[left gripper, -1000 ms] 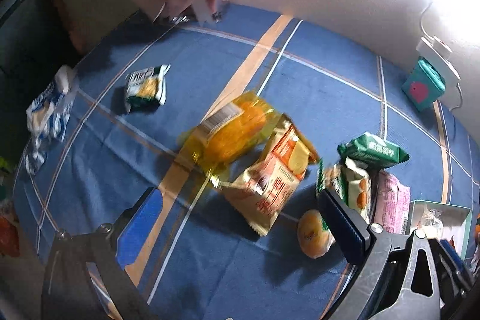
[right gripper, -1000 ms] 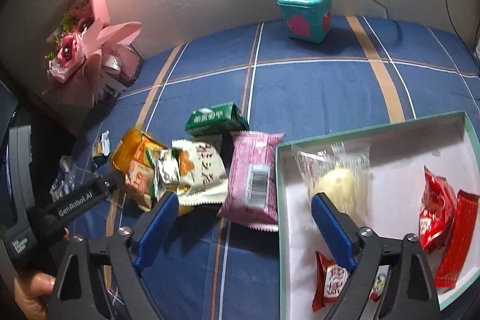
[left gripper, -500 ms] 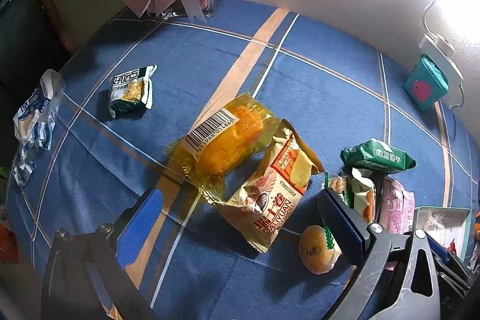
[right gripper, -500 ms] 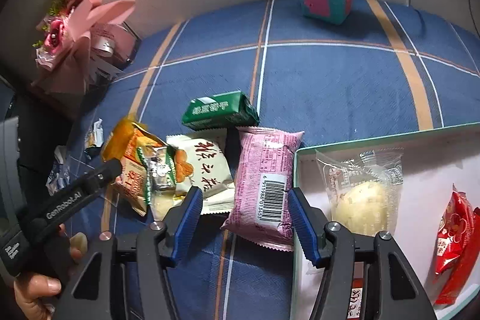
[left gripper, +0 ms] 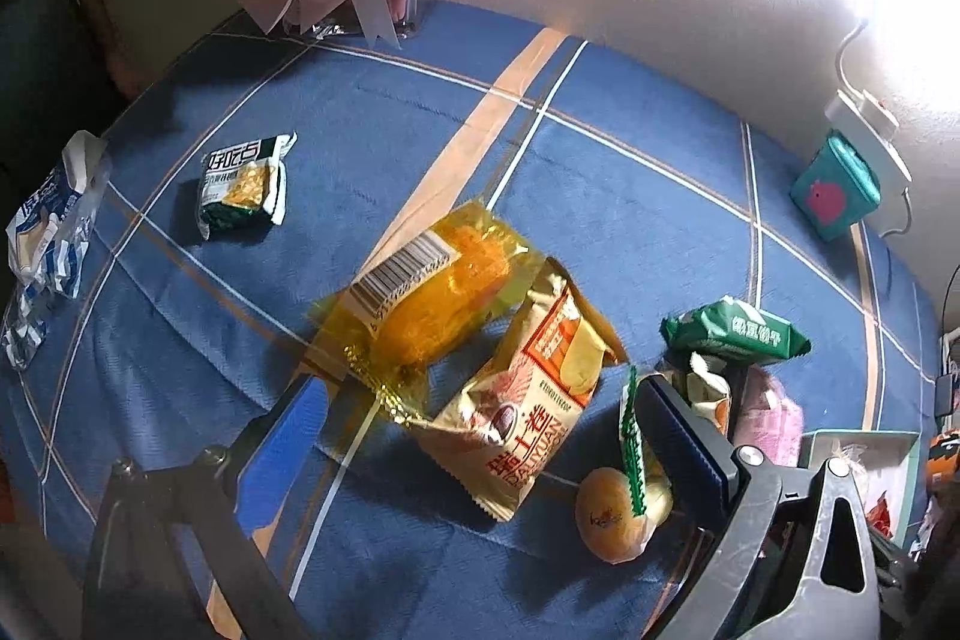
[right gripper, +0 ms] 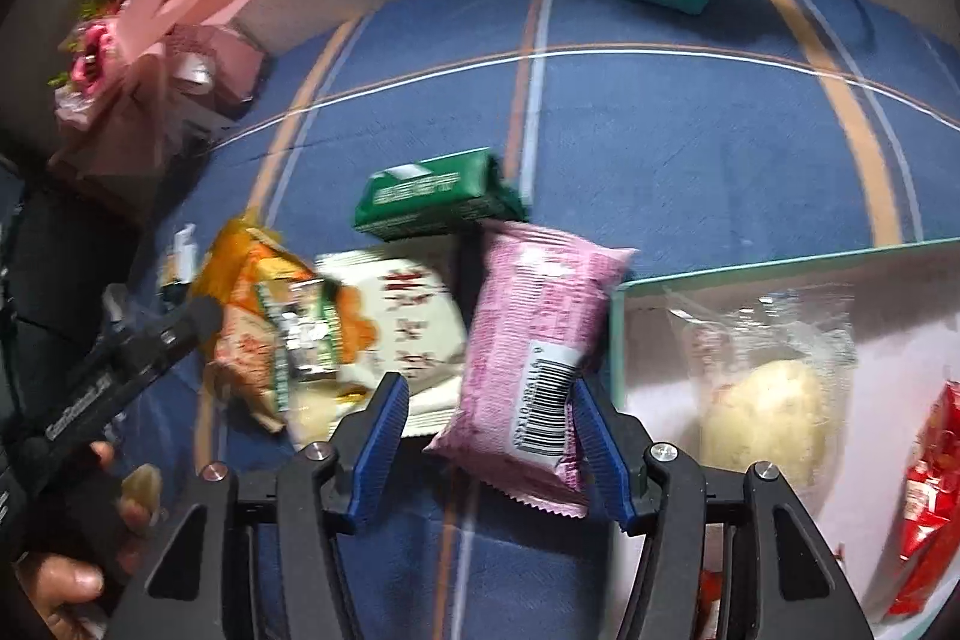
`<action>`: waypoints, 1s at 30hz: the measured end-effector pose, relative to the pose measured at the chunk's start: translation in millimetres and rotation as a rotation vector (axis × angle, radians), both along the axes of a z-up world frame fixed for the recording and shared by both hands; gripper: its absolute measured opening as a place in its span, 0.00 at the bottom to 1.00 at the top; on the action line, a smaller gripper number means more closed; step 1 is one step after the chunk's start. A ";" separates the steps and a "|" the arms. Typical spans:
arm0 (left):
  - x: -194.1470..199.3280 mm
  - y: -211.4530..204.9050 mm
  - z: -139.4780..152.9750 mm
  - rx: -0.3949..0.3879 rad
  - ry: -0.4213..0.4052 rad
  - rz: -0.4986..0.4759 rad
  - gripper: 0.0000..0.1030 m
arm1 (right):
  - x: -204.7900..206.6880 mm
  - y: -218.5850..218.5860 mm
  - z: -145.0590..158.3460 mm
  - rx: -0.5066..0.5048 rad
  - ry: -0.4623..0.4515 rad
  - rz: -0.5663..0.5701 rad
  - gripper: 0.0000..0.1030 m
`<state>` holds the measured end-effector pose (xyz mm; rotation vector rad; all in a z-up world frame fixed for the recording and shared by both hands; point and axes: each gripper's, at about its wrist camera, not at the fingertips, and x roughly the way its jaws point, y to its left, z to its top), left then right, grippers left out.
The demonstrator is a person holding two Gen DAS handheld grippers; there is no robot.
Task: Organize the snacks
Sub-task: 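Grasp the pink barcode packet with the right tool while the left tool grasps the tan Swiss roll packet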
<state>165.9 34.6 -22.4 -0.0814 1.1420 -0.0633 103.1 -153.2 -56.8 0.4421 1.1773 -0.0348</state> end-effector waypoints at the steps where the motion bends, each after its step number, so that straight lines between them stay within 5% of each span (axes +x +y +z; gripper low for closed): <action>1: 0.9 -0.1 0.1 -0.006 0.000 -0.002 0.91 | 0.9 0.4 0.6 0.007 -0.004 0.002 0.58; 10: 4.3 -12.2 -8.5 -0.009 0.023 -0.054 0.60 | 12.4 4.5 -3.8 -0.061 0.012 -0.011 0.58; 22: 9.2 -22.9 -40.7 -0.011 0.102 -0.073 0.48 | 27.4 14.7 -22.7 -0.090 0.044 -0.002 0.46; 30: 3.9 -23.0 -21.7 -0.016 0.065 -0.075 0.37 | 20.1 12.2 -12.7 -0.078 0.022 -0.018 0.40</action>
